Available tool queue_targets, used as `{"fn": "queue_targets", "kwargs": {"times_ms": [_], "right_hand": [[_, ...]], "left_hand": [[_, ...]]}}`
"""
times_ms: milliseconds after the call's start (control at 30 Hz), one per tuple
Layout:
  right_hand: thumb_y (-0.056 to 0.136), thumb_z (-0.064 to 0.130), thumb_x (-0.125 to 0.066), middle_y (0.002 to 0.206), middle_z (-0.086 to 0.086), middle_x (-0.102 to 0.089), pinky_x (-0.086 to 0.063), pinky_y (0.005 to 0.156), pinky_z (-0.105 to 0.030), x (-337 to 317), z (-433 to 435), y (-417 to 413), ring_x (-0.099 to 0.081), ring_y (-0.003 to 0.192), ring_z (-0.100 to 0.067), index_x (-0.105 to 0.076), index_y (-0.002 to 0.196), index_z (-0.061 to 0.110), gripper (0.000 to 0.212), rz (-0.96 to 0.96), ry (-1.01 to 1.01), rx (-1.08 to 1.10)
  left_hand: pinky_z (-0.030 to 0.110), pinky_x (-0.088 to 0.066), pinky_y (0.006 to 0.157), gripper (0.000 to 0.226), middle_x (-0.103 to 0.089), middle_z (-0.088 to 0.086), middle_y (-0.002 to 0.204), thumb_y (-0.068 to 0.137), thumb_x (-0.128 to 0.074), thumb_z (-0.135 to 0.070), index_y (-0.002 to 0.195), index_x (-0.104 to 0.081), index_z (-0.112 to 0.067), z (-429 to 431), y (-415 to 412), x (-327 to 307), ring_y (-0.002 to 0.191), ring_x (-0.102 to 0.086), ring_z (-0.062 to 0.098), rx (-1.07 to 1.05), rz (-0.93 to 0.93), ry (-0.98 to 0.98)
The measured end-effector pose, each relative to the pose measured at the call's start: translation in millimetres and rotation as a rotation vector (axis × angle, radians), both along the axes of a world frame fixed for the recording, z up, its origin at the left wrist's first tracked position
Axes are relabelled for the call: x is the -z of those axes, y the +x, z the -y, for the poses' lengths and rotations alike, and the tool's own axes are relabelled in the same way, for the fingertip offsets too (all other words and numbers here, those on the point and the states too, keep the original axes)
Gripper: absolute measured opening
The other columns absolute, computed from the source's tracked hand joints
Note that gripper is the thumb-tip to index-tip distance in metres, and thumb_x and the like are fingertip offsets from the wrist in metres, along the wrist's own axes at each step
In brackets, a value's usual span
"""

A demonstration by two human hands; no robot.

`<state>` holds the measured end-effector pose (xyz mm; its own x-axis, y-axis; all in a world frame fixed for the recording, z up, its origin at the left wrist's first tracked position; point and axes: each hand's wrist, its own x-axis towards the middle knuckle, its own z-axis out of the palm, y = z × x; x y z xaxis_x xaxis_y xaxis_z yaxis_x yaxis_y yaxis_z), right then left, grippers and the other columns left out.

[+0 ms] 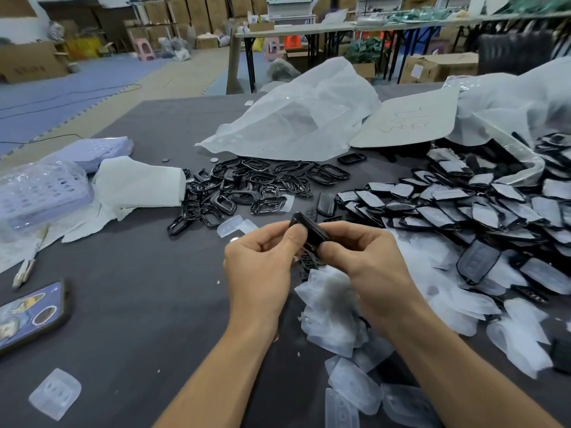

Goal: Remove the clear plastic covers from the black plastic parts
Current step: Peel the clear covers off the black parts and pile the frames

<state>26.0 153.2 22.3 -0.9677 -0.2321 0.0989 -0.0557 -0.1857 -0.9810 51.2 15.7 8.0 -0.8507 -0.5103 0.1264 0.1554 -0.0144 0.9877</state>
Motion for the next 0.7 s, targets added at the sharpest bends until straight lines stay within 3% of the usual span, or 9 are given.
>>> {"fn": "queue_targets", "kwargs": {"times_ms": [133, 267, 400, 467, 567, 700], "right_hand": [[0.088, -0.012, -0.066, 0.077, 0.004, -0.076, -0.054, 0.071, -0.018, 2, -5, -8, -0.068, 0.072, -0.006, -0.080, 0.085, 0.022, 0.037, -0.163, 0.206, 0.108], [0.090, -0.008, -0.067, 0.075, 0.006, -0.074, -0.057, 0.077, -0.029, 6, -8, -14, -0.068, 0.074, -0.010, -0.077, 0.085, 0.026, 0.036, -0.224, 0.355, 0.110], [0.090, -0.007, -0.066, 0.080, -0.007, -0.075, -0.054, 0.073, -0.028, 5, -10, -16, -0.066, 0.072, -0.018, -0.079, 0.090, 0.016, 0.027, -0.175, 0.262, 0.048], [0.088, -0.004, -0.071, 0.082, -0.006, -0.078, -0.057, 0.076, -0.028, 4, -12, -17, -0.070, 0.075, -0.021, -0.080, 0.088, 0.016, 0.022, -0.148, 0.203, 0.085], [0.088, -0.002, -0.074, 0.075, -0.003, -0.075, -0.055, 0.071, -0.024, 2, -11, -17, -0.066, 0.069, -0.012, -0.078, 0.083, 0.014, 0.017, -0.108, 0.171, 0.058], [0.090, -0.004, -0.070, 0.068, 0.004, -0.069, -0.050, 0.068, -0.019, 1, -8, -17, -0.059, 0.066, -0.007, -0.075, 0.080, 0.014, 0.021, -0.091, 0.188, 0.001]], "left_hand": [[0.017, -0.057, 0.064, 0.027, -0.077, -0.016, 0.072, 0.078, -0.085, -0.027, 0.085, -0.079, -0.052, 3, -1, 0, 0.067, -0.072, -0.002, 0.031, 0.018, -0.244], [0.019, -0.057, 0.064, 0.036, -0.075, -0.017, 0.068, 0.077, -0.088, -0.015, 0.083, -0.078, -0.049, 4, -4, 0, 0.063, -0.071, 0.000, 0.024, 0.054, -0.319], [0.040, -0.049, 0.062, 0.030, -0.066, -0.002, 0.062, 0.083, -0.080, -0.003, 0.084, -0.085, -0.032, 6, -4, -4, 0.059, -0.051, 0.018, 0.196, 0.110, -0.047], [0.032, -0.045, 0.059, 0.020, -0.063, 0.004, 0.064, 0.085, -0.077, -0.002, 0.087, -0.085, -0.020, 9, -5, -6, 0.060, -0.048, 0.019, 0.276, 0.132, 0.078], [0.016, -0.048, 0.056, 0.013, -0.073, 0.005, 0.070, 0.081, -0.076, -0.001, 0.091, -0.081, -0.007, 12, -6, -9, 0.056, -0.063, 0.007, 0.335, 0.126, 0.176], [0.015, -0.050, 0.055, 0.043, -0.072, 0.003, 0.067, 0.059, -0.080, -0.011, 0.102, -0.078, -0.010, 12, -5, -8, 0.054, -0.066, 0.011, 0.287, 0.090, 0.312]]}}
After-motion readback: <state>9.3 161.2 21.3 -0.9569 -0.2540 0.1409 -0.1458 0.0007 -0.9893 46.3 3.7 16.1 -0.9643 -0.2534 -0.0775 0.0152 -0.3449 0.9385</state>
